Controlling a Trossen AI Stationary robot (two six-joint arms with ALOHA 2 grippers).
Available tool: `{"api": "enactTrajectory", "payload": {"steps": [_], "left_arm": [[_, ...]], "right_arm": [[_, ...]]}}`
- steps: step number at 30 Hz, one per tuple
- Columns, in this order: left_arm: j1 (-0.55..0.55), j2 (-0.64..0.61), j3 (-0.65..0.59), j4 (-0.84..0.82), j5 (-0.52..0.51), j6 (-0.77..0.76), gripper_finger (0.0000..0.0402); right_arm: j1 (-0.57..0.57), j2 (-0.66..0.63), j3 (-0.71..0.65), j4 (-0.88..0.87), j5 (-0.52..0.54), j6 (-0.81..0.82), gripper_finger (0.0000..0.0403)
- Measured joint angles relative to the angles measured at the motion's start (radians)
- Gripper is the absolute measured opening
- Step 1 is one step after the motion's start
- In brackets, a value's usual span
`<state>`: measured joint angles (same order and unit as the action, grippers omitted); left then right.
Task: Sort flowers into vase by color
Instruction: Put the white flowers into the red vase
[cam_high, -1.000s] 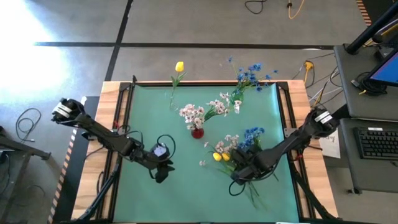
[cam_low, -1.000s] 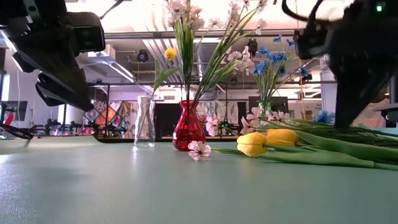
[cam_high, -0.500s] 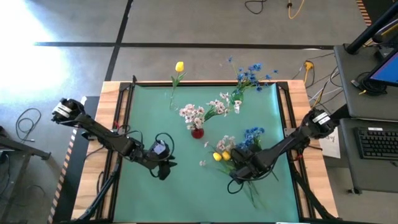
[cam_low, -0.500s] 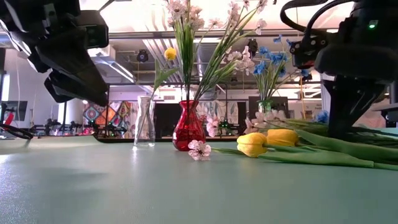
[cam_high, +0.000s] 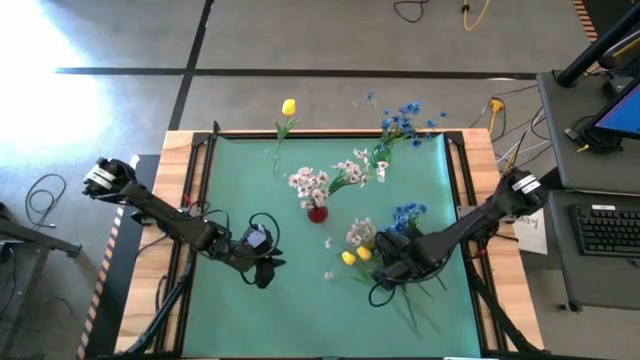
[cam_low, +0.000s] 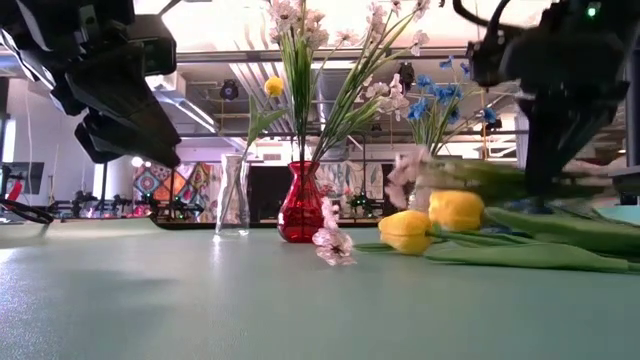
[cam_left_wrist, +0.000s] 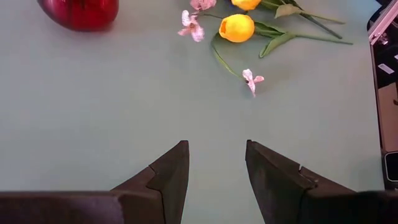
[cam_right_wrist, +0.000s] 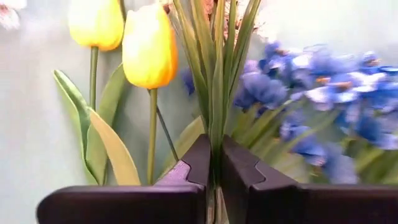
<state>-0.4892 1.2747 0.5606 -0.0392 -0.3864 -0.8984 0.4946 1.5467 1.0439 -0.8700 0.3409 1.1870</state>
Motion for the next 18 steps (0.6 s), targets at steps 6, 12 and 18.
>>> {"api": "enactTrajectory", "payload": {"steps": [6, 12, 18], "left_arm": [[0.0, -0.001, 0.0, 0.025, -0.016, 0.016, 0.0147], [0.0, -0.001, 0.0, 0.059, -0.016, 0.056, 0.0147], [0.0, -0.001, 0.0, 0.059, -0.015, 0.056, 0.0147]], "right_arm": [[0.003, -0.11, 0.01, -0.061, 0.01, -0.004, 0.0018], [0.005, -0.241, 0.01, -0.107, 0.025, -0.02, 0.0018], [0.006, -0.377, 0.028, -0.12, 0.02, -0.034, 0.0018]]}}
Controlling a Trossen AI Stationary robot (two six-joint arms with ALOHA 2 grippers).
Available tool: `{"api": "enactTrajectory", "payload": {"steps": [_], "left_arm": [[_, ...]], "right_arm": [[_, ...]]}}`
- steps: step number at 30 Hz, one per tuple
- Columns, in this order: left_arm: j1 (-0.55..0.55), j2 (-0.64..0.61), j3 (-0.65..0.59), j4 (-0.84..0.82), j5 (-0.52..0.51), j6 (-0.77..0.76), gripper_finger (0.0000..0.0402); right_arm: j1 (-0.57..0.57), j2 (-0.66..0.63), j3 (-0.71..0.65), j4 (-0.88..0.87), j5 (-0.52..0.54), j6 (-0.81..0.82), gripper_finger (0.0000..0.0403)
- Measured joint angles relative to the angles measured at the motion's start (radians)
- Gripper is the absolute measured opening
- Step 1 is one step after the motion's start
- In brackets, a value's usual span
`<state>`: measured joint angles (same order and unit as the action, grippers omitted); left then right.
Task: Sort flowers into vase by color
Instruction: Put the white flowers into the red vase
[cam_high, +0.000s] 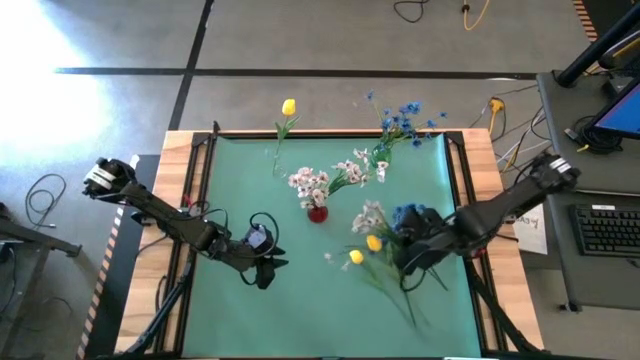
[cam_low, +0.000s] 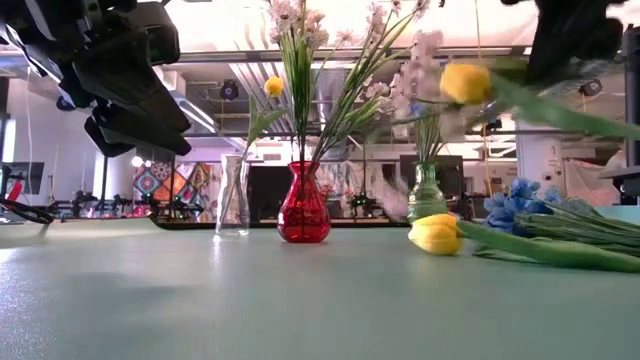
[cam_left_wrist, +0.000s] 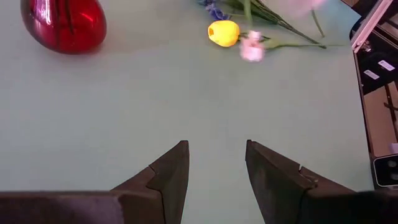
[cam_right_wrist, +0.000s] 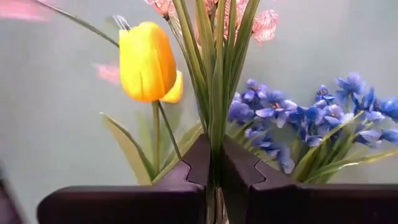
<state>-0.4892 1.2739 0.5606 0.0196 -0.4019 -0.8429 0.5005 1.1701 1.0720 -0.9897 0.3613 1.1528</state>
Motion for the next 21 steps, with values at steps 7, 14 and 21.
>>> {"api": "enactTrajectory", "payload": {"steps": [7, 14, 21], "left_arm": [[0.0, 0.0, 0.0, 0.005, 0.0, -0.002, 0.0147], [0.0, 0.0, 0.0, 0.005, 0.0, -0.002, 0.0147], [0.0, 0.0, 0.0, 0.004, 0.0, 0.0, 0.0147]], "right_arm": [[0.025, -0.078, 0.037, -0.006, -0.006, -0.071, 0.0018], [0.026, -0.044, 0.075, -0.159, 0.051, -0.13, 0.0018], [0.025, -0.002, 0.143, -0.213, 0.122, -0.286, 0.0018]]}}
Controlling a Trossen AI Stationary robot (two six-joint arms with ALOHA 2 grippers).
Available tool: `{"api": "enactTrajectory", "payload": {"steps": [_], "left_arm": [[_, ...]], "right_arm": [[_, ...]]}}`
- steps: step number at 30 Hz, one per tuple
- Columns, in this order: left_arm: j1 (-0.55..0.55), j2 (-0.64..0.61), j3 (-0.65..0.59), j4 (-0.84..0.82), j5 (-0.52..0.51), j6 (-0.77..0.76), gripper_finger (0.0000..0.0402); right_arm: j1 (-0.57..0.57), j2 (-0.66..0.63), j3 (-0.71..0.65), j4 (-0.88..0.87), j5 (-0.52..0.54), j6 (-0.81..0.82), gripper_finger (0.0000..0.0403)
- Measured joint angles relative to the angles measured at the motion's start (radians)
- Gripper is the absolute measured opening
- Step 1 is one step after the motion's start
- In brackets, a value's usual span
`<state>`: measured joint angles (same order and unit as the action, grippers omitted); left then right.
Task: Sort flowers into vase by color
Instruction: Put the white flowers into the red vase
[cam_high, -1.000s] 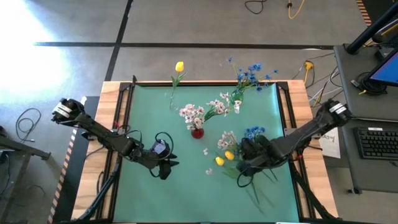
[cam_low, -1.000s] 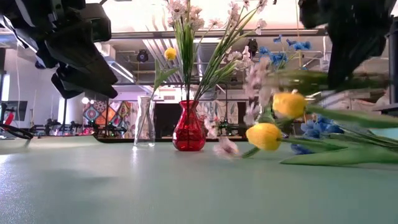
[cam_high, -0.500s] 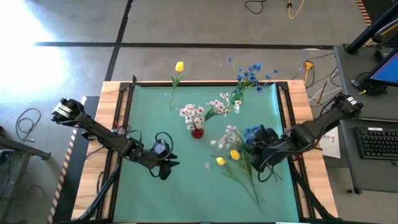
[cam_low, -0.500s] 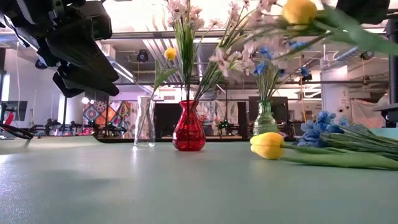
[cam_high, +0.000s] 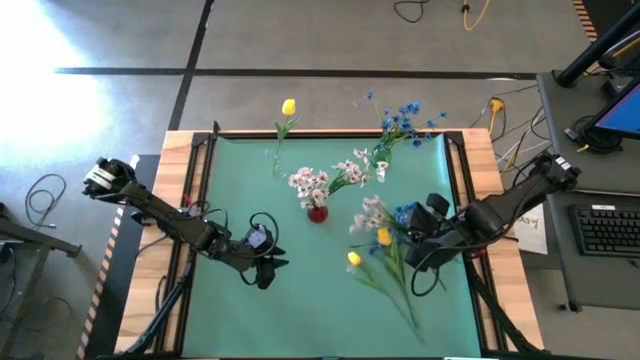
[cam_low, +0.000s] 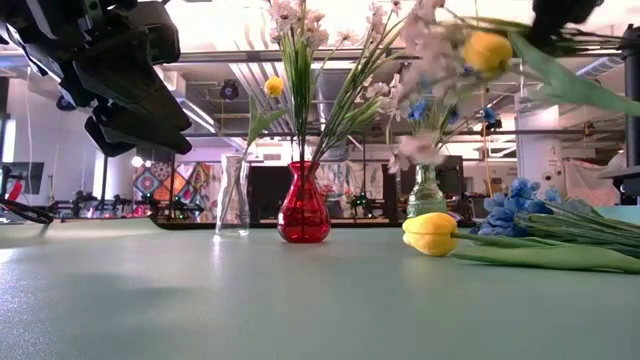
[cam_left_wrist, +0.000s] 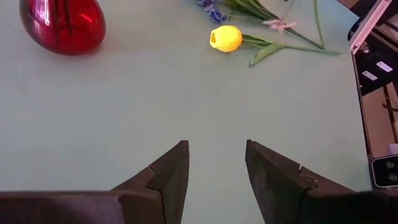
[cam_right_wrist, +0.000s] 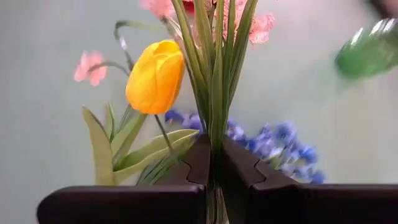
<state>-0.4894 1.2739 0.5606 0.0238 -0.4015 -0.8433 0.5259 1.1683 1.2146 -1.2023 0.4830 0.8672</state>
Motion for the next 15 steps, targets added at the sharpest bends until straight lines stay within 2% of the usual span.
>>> {"api": "enactTrajectory", "payload": {"steps": [4, 10, 15], "left_arm": [[0.0, 0.0, 0.0, 0.0, 0.0, 0.001, 0.0147], [0.0, 0.0, 0.0, 0.003, 0.0, 0.008, 0.0147], [0.0, 0.0, 0.0, 0.006, 0.0, 0.009, 0.0147]], "right_arm": [[0.002, 0.015, 0.069, -0.039, 0.038, -0.108, 0.0018], [0.018, 0.021, 0.191, -0.072, 0.013, -0.322, 0.0018], [0.034, 0.02, 0.277, -0.087, 0.094, -0.43, 0.0018]]}}
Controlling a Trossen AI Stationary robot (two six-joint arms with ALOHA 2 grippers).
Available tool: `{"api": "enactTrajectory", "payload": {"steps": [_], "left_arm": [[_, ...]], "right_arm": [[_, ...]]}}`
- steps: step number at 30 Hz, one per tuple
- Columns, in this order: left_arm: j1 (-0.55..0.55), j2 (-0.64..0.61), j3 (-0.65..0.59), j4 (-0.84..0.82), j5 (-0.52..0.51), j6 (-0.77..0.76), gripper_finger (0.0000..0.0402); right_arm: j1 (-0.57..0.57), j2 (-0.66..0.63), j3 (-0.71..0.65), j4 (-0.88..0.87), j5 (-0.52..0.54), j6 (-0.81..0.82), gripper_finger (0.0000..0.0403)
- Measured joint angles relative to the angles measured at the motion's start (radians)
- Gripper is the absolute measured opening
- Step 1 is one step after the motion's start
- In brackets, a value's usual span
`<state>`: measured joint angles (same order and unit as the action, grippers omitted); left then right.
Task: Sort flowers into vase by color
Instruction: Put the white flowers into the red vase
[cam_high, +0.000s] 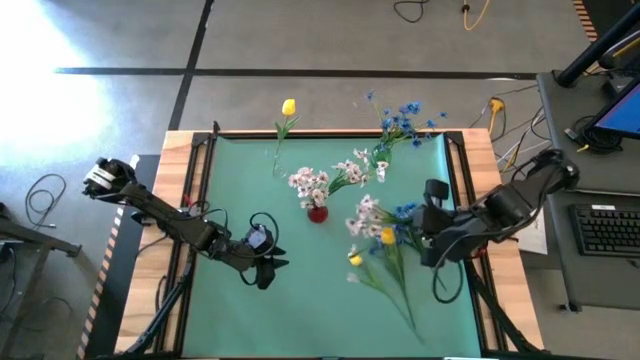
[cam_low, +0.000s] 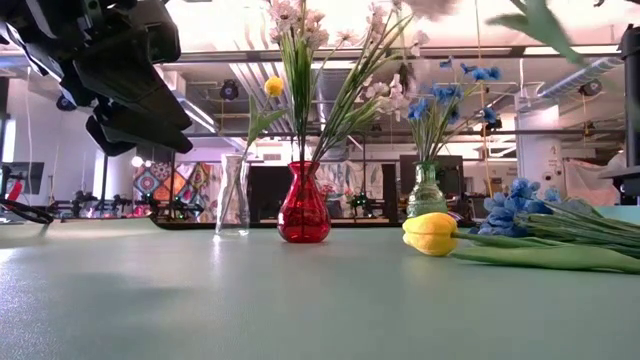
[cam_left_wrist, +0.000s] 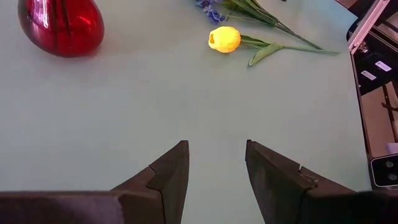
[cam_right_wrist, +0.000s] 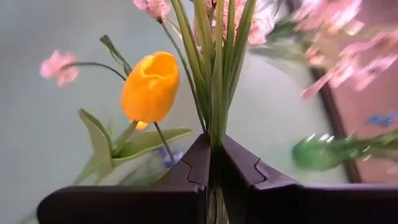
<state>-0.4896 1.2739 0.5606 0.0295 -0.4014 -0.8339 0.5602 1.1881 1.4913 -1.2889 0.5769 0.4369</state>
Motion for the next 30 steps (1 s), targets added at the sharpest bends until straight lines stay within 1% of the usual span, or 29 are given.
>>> {"api": "enactTrajectory", "payload": {"steps": [2, 6, 9, 12, 15, 17, 20, 23, 26, 30], "left_arm": [[0.0, 0.0, 0.0, 0.002, 0.0, 0.006, 0.0147], [0.0, 0.0, 0.0, 0.002, 0.0, 0.006, 0.0147], [0.0, 0.0, 0.0, 0.003, 0.0, 0.006, 0.0147], [0.0, 0.0, 0.0, 0.036, 0.001, 0.012, 0.0147], [-0.001, 0.0, 0.0, 0.163, 0.001, 0.097, 0.0147], [-0.003, 0.002, 0.0, 0.286, 0.001, 0.193, 0.0147], [-0.013, 0.01, 0.0, 0.442, 0.001, 0.351, 0.0147], [-0.015, 0.03, 0.0, 0.588, 0.001, 0.472, 0.0147], [-0.014, 0.075, 0.001, 0.731, 0.0, 0.581, 0.0147], [-0.014, 0.153, 0.003, 0.886, 0.0, 0.693, 0.0156]], "right_arm": [[0.007, 0.0, 0.019, -0.001, 0.026, -0.046, 0.0018], [0.01, 0.0, 0.05, -0.018, 0.026, -0.092, 0.0018], [0.01, 0.0, 0.081, -0.046, 0.031, -0.092, 0.0018], [0.01, -0.001, 0.116, -0.047, 0.054, -0.04, 0.0018], [0.009, -0.003, 0.152, -0.043, 0.055, 0.026, 0.0018], [0.012, -0.001, 0.167, -0.039, 0.051, 0.052, 0.0018], [0.018, 0.0, 0.178, -0.036, 0.005, 0.07, 0.0018], [0.019, 0.0, 0.178, -0.037, 0.007, 0.104, 0.0018], [0.018, 0.004, 0.178, -0.032, 0.011, 0.152, 0.0018], [0.018, 0.016, 0.177, 0.026, 0.018, 0.166, 0.0018]]}}
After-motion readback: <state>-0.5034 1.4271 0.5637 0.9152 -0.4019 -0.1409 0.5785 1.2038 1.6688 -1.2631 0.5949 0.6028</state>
